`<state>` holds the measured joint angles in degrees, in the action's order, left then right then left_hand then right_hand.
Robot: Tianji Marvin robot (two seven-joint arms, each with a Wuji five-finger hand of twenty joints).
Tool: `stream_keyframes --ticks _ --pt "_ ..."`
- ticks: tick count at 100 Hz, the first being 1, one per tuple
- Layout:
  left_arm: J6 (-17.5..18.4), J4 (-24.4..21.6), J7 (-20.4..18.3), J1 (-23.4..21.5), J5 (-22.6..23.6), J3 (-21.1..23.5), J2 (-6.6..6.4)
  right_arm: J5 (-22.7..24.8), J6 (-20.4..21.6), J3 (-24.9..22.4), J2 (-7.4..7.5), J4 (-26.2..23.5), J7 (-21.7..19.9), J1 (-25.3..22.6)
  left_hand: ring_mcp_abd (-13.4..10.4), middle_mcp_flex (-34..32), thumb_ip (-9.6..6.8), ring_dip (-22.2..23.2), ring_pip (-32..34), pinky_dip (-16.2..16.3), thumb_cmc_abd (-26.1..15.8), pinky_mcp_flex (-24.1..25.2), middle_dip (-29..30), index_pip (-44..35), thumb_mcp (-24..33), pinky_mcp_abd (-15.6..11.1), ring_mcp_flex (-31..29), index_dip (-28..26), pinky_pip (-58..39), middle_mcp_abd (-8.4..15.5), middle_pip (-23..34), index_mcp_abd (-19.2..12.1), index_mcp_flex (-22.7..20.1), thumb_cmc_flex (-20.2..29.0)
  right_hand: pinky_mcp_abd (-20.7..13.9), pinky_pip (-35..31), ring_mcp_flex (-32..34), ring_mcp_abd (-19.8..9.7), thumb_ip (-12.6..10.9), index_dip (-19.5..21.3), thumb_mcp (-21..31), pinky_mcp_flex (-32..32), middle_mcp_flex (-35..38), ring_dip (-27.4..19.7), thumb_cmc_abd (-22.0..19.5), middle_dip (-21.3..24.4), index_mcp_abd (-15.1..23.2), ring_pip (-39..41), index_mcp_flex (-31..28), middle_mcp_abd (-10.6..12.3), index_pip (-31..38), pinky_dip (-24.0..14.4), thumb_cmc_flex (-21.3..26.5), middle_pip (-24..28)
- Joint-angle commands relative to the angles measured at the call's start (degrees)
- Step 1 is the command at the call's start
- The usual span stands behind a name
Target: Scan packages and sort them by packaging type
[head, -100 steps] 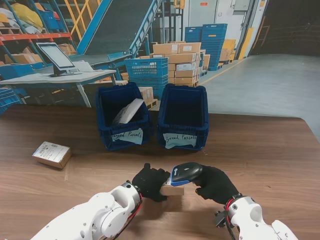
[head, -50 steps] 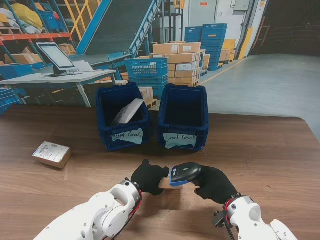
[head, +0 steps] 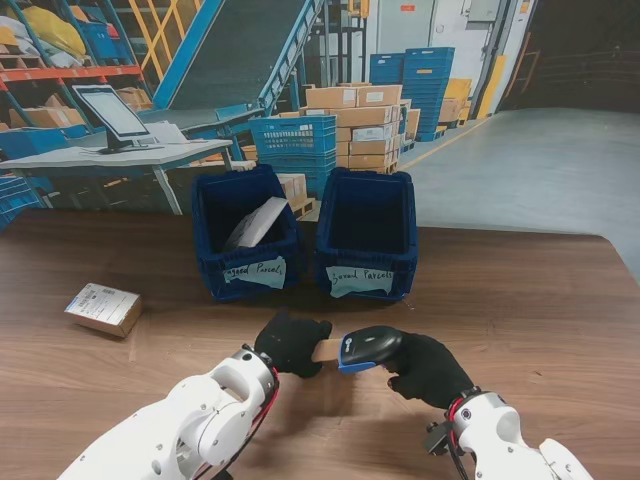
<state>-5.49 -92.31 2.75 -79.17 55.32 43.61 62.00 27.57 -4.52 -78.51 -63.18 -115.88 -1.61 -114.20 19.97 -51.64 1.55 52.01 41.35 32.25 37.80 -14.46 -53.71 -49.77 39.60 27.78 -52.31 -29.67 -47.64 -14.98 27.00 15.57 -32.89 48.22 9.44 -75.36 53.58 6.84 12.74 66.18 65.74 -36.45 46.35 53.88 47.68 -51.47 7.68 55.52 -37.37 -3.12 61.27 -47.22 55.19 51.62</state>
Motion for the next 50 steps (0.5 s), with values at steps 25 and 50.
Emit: stream_keyframes --ticks 25,50 --pt "-2.5 -8.3 -7.1 -1.5 2.0 4.9 -0.69 0.1 -0.2 -0.1 -0.39 -0.6 -0.3 -0.3 -2.0 -2.8 -0.46 1.0 1.7 1.2 -5.9 1.1 -3.7 -10.0 3.5 2.9 0.7 -5.5 -1.8 5.4 8.1 -7.2 -1.6 8.7 0.3 -1.4 1.0 0.9 -0.7 1.3 5.3 -0.9 0.8 1.1 -2.7 -0.4 2.3 0.4 -4.3 -0.7 1.4 -1.3 5.2 -0.3" --pt "-5.2 -12.6 -9.1 -1.2 2.6 7.5 -0.52 -0.1 0.0 0.0 -0.51 -0.2 0.3 -0.3 -2.5 -2.2 -0.46 1.3 1.8 1.4 -6.2 1.1 -4.0 -9.9 3.4 2.9 1.1 -5.7 -2.1 5.0 8.5 -6.8 -1.2 9.0 0.3 -1.4 0.9 0.9 -0.7 1.3 5.3 -0.9 0.8 1.1 -2.7 -0.4 2.3 0.5 -4.3 -0.8 1.4 -1.3 5.2 -0.3"
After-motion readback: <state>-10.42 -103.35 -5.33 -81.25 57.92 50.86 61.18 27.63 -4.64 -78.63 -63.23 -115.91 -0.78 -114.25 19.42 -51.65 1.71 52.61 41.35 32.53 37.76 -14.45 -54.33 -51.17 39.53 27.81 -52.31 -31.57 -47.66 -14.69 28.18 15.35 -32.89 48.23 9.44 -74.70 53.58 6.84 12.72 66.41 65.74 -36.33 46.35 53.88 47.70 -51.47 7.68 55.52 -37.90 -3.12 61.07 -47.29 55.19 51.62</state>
